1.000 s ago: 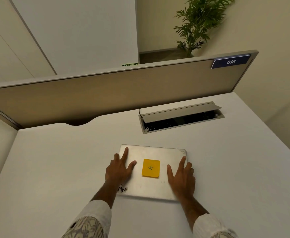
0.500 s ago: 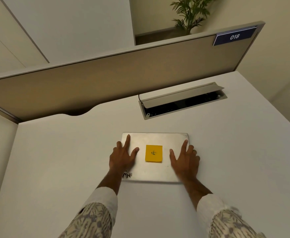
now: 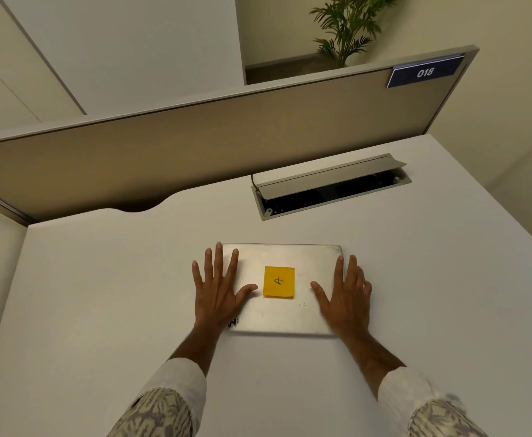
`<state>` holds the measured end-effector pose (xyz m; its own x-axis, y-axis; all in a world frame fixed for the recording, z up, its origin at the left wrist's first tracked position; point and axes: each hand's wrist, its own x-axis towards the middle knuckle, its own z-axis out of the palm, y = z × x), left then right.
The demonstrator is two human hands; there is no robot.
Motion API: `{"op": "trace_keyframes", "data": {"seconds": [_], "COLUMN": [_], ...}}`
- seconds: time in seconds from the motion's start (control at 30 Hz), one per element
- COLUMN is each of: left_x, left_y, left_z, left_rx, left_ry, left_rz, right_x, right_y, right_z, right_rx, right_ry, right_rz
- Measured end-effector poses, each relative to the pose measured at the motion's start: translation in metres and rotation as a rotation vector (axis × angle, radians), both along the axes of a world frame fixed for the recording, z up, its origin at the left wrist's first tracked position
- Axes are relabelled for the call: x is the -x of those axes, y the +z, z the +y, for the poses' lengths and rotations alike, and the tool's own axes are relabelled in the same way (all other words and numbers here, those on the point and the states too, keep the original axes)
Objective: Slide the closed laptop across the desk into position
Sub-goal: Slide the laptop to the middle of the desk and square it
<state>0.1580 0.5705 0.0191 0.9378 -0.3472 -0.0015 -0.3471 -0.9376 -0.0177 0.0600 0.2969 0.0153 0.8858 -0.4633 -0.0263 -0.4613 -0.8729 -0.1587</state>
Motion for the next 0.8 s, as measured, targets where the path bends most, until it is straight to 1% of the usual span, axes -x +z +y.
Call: {"op": "trace_keyframes", "data": {"seconds": [0.1, 0.17, 0.23, 0.4, 0.57, 0.63, 0.7, 0.8], "left_x": [0.000, 0.001, 0.001, 0.005, 0.007, 0.008, 0.009, 0.010], "left_y": [0.006, 0.009, 0.013, 0.014, 0.014, 0.013, 0.011, 0.009], "left_z": [-0.008, -0.012, -0.015, -0.017, -0.012, -0.010, -0.010, -0.008], "left_rx": [-0.002, 0.019, 0.048, 0.005, 0.043, 0.036, -0.003, 0.031], "left_ry": [0.011, -0.063, -0.090, -0.099, -0.134, -0.065, 0.070, 0.263], "left_rz": [-0.003, -0.094, -0.153, -0.178, -0.182, -0.151, -0.063, 0.029], "right_x": [0.000, -0.001, -0.002, 0.000, 0.002, 0.004, 0.004, 0.003], "right_y": [0.005, 0.010, 0.012, 0.014, 0.013, 0.012, 0.010, 0.008], "right_z": [0.004, 0.008, 0.011, 0.016, 0.017, 0.019, 0.020, 0.020], "right_rx": [-0.026, -0.028, -0.030, -0.035, -0.043, -0.050, -0.042, -0.062], "right_ry": [0.004, 0.012, 0.023, 0.016, 0.006, -0.002, -0.016, -0.063], "right_rz": [-0.020, -0.028, -0.035, -0.038, -0.015, 0.008, 0.027, 0.034]}}
